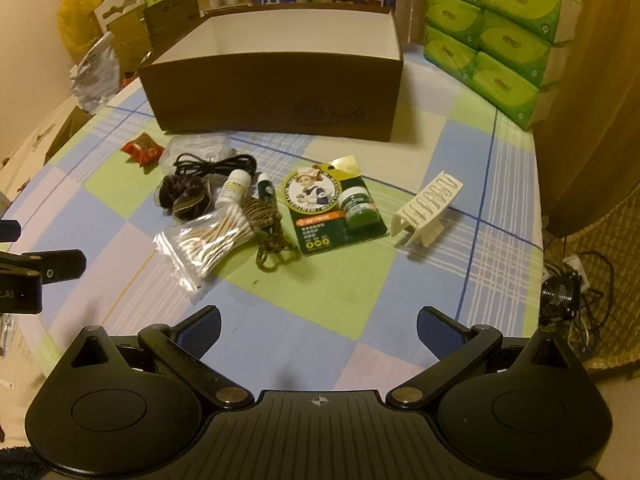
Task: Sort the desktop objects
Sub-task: 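Move the right tool toward the white ridged holder while the left tool approaches the red candy packet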
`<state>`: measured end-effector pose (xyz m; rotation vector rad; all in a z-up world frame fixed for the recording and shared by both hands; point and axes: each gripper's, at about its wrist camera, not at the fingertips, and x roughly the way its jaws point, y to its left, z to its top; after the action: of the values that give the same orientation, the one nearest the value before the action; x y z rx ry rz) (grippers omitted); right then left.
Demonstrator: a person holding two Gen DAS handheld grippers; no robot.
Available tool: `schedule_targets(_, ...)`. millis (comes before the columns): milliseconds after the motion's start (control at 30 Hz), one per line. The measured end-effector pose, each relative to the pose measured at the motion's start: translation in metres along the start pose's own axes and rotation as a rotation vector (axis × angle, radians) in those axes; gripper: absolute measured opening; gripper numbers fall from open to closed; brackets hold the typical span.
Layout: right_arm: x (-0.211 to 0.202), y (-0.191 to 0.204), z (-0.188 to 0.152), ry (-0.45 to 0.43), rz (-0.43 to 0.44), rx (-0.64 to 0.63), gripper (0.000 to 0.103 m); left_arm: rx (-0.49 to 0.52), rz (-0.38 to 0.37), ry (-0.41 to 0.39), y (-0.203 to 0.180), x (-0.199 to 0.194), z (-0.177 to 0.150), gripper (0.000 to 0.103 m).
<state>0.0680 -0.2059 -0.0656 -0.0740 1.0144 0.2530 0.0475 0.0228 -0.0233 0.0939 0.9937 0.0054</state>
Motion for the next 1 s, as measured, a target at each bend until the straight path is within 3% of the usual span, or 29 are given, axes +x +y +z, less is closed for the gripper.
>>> schedule_targets(667,0.02,-0.029,0.032,-0.055,-0.043,0.109,0.101,0.027,-0.01,0.018,0.021,0.039,0.05,0.102)
schedule_targets(1000,0.043,-0.051,0.044,-0.076,-0.043,0.226,0.101,0.034,-0.02,0.024,0.037,0.063,0.072,0.102)
